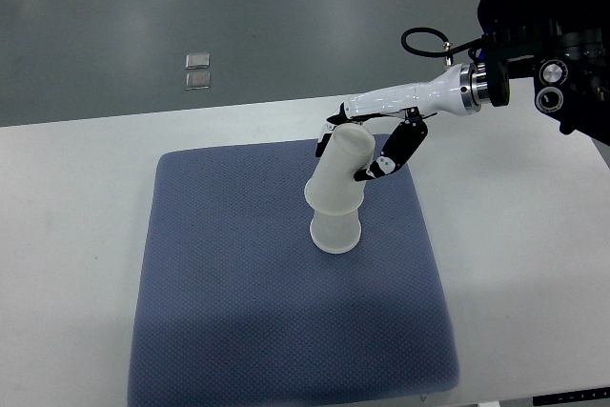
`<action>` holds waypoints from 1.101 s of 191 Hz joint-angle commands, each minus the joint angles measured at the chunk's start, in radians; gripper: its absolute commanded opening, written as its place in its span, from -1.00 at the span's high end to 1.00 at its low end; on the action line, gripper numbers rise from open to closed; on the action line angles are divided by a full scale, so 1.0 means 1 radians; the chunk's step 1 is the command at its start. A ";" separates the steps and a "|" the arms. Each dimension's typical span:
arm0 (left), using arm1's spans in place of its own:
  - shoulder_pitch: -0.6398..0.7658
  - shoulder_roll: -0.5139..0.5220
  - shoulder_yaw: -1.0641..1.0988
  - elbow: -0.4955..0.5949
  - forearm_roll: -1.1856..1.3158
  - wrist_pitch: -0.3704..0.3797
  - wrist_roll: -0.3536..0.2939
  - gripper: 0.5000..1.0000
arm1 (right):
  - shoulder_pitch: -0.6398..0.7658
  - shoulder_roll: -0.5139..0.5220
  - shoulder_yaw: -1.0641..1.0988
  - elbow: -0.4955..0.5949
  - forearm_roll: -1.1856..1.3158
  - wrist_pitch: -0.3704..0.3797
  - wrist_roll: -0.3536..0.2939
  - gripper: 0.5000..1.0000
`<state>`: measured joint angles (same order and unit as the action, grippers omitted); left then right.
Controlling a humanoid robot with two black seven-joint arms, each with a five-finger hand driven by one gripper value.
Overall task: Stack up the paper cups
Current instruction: 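Open the right hand fingers and withdraw upward from the stacked cups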
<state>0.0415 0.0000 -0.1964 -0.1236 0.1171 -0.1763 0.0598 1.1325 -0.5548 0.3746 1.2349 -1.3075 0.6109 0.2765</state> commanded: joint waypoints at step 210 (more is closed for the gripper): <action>0.000 0.000 0.000 -0.001 0.001 0.000 0.000 -1.00 | -0.059 0.058 0.066 -0.284 0.608 0.000 -0.010 -0.64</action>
<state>0.0414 0.0000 -0.1964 -0.1235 0.1173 -0.1763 0.0598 1.0880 -0.5175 0.4418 1.0136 -0.8789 0.6109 0.2685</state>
